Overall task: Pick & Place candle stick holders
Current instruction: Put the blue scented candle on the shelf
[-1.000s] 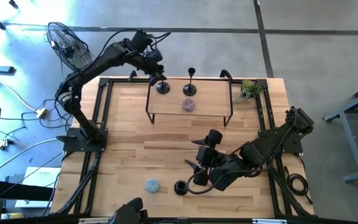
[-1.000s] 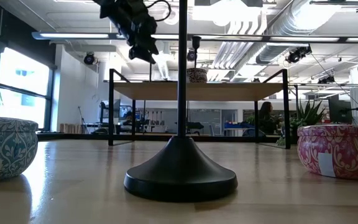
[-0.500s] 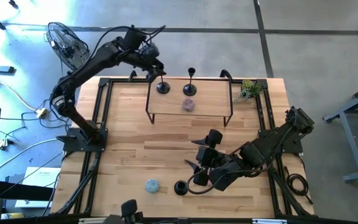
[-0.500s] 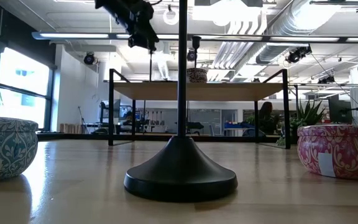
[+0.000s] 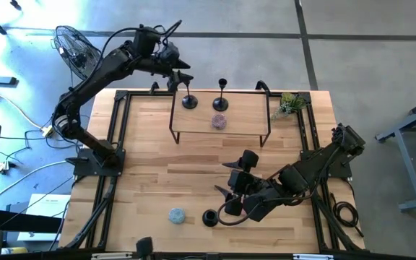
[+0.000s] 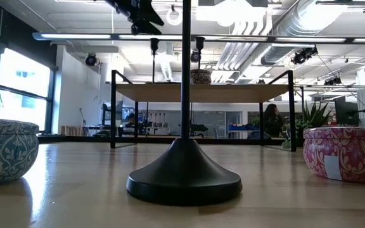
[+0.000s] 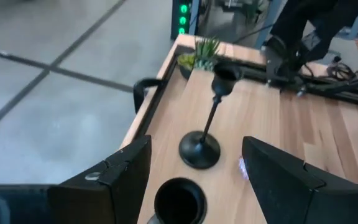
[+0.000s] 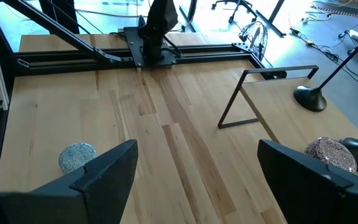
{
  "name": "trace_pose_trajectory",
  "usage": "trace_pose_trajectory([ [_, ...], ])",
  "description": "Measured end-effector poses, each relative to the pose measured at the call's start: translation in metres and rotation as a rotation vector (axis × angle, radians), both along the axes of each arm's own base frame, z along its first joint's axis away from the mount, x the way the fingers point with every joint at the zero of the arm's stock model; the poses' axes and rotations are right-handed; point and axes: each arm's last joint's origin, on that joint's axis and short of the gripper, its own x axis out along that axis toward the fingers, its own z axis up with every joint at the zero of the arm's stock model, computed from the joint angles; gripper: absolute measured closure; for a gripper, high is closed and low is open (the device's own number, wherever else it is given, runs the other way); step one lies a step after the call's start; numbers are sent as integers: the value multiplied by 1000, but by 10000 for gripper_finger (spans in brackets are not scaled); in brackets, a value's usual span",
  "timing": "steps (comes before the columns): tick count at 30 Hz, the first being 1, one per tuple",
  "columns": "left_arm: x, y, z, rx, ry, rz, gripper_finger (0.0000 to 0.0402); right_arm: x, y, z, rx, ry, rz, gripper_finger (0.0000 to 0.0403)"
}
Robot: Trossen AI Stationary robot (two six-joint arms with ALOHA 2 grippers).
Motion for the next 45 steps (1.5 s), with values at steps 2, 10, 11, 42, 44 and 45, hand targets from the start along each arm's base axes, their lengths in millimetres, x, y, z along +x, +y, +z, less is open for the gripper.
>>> trace_pose_trajectory([
  [2,-6,-6,10,22,-42,6,153,0,0,0,1,1,1,75],
  [10,-59,-61,66,138,-275,-106,153,-1,0,-1,0,21,16,75],
  [11,-65,-69,70,137,-290,-138,153,-1,0,-2,0,29,20,75],
  [42,-83,-201,-43,-291,10,-886,153,-12,0,-14,226,209,46,75],
  [44,-78,-204,-48,-309,26,-921,153,-12,0,-14,226,209,46,75],
  [45,-76,-205,-51,-311,34,-929,153,-12,0,-14,225,208,45,75],
])
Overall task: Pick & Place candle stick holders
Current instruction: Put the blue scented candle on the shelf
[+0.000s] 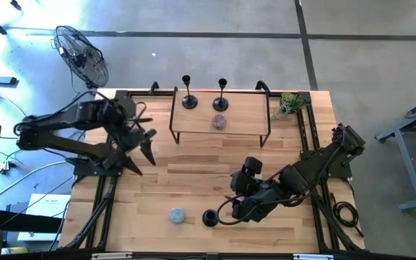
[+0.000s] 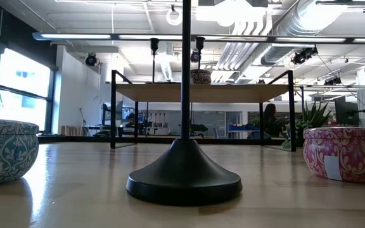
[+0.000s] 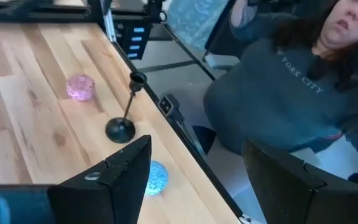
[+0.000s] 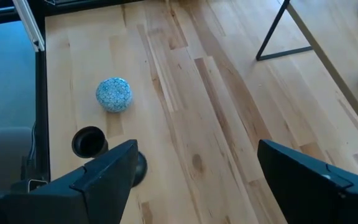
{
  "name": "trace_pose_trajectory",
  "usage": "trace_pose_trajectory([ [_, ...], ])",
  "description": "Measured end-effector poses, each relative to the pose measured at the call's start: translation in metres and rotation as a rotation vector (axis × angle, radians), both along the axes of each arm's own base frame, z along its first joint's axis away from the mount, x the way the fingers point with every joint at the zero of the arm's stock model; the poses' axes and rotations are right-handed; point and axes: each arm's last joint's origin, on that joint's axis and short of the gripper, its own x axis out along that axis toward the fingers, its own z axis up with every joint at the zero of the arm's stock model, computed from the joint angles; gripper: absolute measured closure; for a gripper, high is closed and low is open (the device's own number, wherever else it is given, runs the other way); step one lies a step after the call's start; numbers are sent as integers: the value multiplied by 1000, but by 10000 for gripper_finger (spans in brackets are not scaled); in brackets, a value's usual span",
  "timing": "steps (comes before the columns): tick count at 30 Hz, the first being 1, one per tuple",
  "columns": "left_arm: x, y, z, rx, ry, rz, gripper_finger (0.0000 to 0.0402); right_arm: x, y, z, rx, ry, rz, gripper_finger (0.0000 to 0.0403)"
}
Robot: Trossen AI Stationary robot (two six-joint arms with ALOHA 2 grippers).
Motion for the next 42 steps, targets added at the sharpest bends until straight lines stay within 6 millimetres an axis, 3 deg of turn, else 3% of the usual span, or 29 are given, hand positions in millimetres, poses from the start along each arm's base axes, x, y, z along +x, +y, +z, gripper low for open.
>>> trace_pose_trajectory([
  [6,11,-7,-9,13,13,-19,153,0,-1,1,-32,-17,-17,75],
  [12,21,-6,-16,183,75,282,153,0,-1,1,-39,-23,-23,75],
  [22,23,-24,-17,227,41,167,152,0,-1,1,-49,-24,-23,75],
  [28,22,-28,-21,247,124,311,122,0,-2,1,-54,-27,-26,75],
  [32,24,-38,-26,274,149,240,95,0,-2,1,-55,-28,-27,75],
  [37,27,-63,-28,333,59,24,62,1,-1,1,-52,-33,-27,75],
  [42,27,-80,-30,390,24,12,30,1,-1,1,-51,-32,-25,75],
])
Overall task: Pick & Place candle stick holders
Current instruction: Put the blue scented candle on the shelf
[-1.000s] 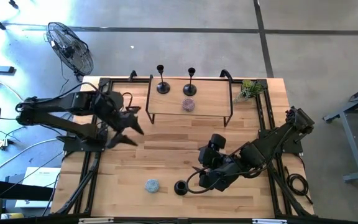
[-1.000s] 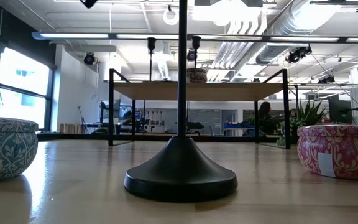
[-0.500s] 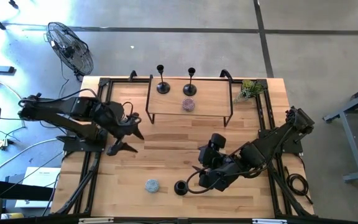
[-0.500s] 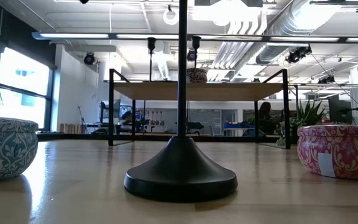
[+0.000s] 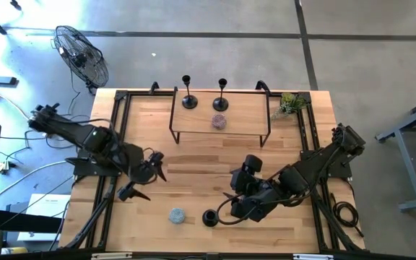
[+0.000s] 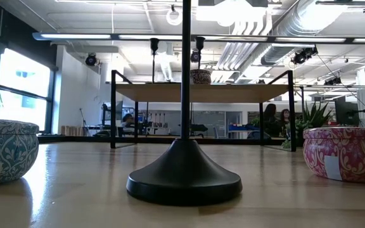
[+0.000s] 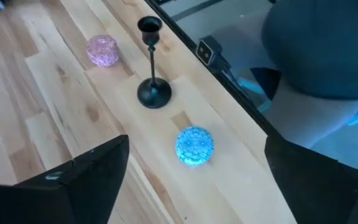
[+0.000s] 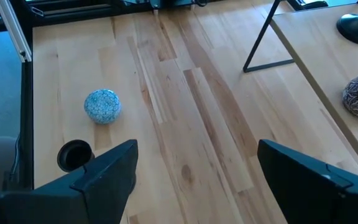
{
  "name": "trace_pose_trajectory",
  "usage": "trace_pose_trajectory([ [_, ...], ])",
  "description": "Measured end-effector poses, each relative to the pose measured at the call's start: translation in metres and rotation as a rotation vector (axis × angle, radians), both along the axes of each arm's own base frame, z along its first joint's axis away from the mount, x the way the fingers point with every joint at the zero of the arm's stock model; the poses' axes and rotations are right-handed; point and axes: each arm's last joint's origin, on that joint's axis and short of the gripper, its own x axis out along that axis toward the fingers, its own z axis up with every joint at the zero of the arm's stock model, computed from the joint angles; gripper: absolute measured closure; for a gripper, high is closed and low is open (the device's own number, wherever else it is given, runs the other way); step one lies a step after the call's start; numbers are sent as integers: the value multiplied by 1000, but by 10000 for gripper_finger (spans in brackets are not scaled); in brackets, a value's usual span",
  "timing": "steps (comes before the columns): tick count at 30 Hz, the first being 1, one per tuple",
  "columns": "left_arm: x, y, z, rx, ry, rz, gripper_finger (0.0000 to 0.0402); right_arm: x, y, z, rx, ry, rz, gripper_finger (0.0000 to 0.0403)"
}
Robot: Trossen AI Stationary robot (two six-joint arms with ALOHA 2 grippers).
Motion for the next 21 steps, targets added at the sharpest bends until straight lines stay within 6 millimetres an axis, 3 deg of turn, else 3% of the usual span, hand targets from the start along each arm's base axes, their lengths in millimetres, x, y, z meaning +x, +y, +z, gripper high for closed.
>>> trace_pose_trajectory([
  [5,-2,-12,1,-48,-2,-61,19,0,0,0,1,1,1,75],
  [12,-5,-27,-3,-207,175,14,19,0,0,0,-14,4,12,75],
  [21,8,-34,-19,-105,185,363,19,1,2,-1,-17,1,13,75],
])
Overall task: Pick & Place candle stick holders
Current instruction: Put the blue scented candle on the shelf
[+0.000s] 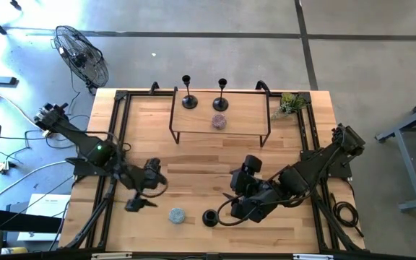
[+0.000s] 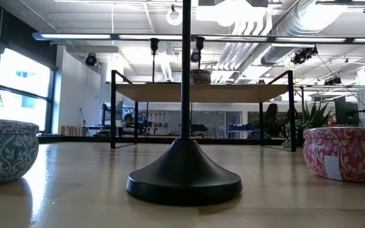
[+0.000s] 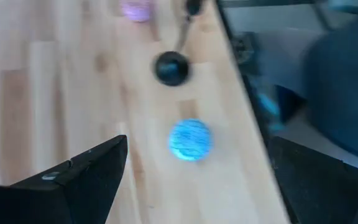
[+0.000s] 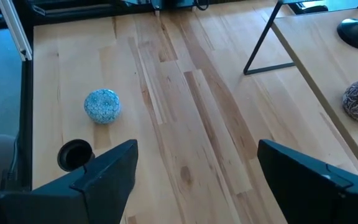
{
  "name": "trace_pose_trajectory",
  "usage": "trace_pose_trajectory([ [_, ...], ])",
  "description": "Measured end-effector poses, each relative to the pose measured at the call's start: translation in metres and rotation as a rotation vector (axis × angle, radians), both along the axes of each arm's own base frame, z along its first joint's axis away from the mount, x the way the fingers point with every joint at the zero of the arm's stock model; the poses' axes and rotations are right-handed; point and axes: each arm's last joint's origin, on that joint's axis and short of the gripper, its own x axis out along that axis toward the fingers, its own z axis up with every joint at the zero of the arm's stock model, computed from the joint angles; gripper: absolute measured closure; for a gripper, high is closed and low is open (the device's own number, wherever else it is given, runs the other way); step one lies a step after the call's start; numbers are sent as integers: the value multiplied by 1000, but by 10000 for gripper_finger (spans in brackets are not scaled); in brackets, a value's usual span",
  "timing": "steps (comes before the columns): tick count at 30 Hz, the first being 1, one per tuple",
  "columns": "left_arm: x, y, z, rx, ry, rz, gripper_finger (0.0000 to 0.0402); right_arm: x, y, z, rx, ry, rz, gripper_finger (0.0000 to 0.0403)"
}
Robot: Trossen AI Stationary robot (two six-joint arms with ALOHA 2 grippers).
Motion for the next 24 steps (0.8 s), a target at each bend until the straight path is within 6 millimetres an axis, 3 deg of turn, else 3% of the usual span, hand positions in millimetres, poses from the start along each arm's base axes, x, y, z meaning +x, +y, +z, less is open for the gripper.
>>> trace_pose_trajectory([
  [11,24,-21,-35,27,176,-14,19,14,10,-23,-5,61,19,75],
  [20,30,-53,-54,8,219,-108,19,14,14,-22,-13,41,35,75],
  [24,36,-56,-64,78,210,-91,19,15,15,-21,-5,26,36,75],
])
